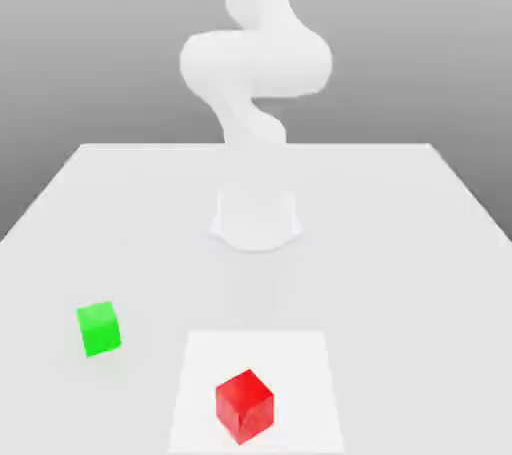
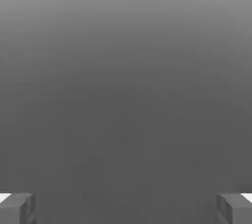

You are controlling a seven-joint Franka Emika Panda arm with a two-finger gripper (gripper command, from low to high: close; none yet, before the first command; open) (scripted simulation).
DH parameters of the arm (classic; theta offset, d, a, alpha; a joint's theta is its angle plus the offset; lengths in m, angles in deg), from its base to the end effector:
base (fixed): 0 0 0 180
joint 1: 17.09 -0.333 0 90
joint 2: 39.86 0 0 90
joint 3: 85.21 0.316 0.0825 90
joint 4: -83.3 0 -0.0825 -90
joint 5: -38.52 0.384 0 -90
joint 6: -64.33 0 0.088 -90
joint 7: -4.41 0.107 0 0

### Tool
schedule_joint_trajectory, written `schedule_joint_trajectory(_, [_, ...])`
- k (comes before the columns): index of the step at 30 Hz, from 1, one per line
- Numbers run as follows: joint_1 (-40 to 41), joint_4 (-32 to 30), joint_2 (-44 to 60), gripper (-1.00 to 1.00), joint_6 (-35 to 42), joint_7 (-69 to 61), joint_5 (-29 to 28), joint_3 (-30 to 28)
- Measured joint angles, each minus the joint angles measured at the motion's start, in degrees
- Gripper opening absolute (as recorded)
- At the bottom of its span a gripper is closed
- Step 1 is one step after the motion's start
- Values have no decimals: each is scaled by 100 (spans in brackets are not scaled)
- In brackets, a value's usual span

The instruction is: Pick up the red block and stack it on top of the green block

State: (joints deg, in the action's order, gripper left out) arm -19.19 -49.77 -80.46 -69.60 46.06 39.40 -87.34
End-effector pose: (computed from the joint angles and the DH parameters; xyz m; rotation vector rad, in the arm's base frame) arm 0.3812 -0.0047 0.6703 -2.5158 0.9673 -0.9323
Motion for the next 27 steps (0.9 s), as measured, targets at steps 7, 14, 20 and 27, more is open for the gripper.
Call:
schedule_joint_trajectory(7, [-517,-366,1495,0,-611,-1231,303,-530])
schedule_joint_trajectory(14, [-844,-723,2958,0,-1204,-2436,603,-855])
schedule_joint_trajectory(20, [-893,-1034,4183,0,-1726,-3319,651,-903])
schedule_joint_trajectory(27, [-728,-1167,5575,0,-2583,-3923,639,-764])
